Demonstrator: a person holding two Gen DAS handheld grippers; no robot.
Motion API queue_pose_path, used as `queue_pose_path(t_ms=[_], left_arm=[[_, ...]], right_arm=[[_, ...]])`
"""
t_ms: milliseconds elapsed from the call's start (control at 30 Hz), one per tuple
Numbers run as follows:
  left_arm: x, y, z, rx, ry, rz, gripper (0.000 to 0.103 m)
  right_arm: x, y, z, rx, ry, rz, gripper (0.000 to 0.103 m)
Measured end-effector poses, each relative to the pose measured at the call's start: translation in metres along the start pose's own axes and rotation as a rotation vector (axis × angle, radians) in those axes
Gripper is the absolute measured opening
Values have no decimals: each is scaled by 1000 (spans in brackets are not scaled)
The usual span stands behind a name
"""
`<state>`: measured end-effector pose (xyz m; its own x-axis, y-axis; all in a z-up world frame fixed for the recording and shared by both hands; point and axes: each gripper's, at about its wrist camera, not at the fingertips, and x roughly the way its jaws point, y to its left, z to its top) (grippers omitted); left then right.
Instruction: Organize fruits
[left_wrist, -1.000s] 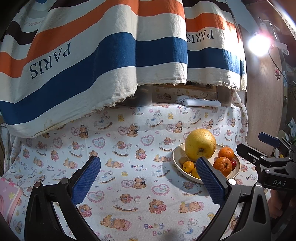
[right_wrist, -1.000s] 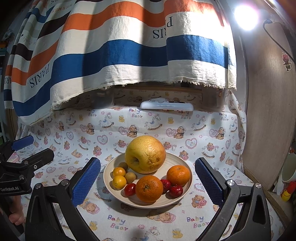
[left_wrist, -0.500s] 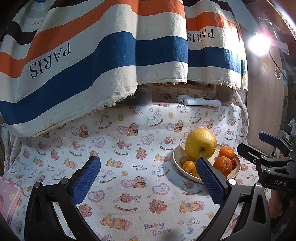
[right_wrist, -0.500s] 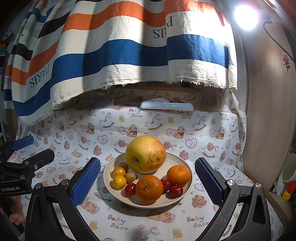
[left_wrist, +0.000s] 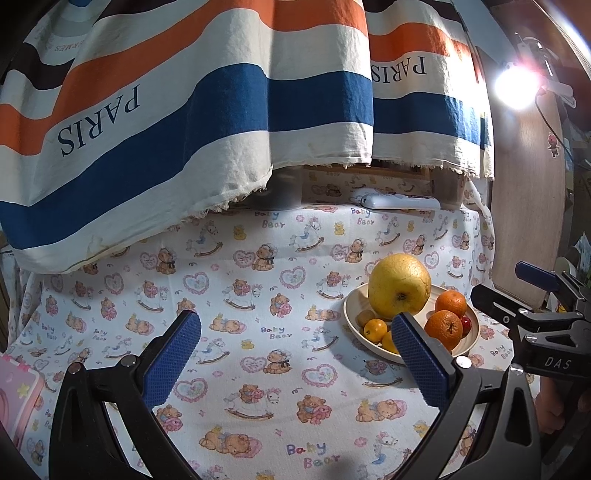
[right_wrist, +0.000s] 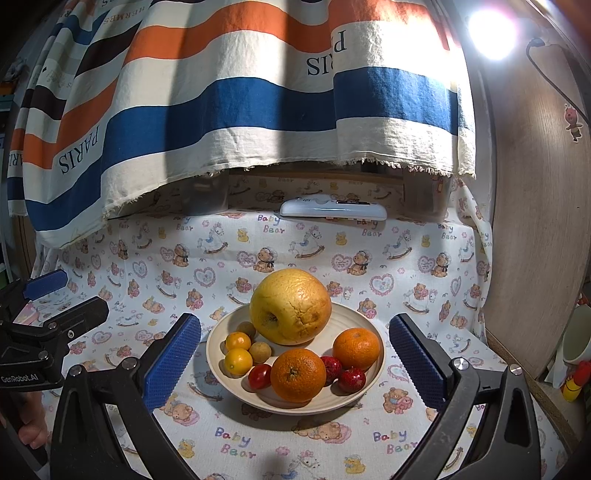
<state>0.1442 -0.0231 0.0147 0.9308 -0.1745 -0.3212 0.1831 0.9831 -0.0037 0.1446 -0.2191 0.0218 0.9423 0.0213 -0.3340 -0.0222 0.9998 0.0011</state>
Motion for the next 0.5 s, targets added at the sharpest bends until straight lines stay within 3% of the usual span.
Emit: queue_pose_path(t_ms=[500], left_arm=[[-1, 0, 0, 1, -4, 1, 103]], right_arm=[[0, 0, -1, 0, 1, 0, 103]])
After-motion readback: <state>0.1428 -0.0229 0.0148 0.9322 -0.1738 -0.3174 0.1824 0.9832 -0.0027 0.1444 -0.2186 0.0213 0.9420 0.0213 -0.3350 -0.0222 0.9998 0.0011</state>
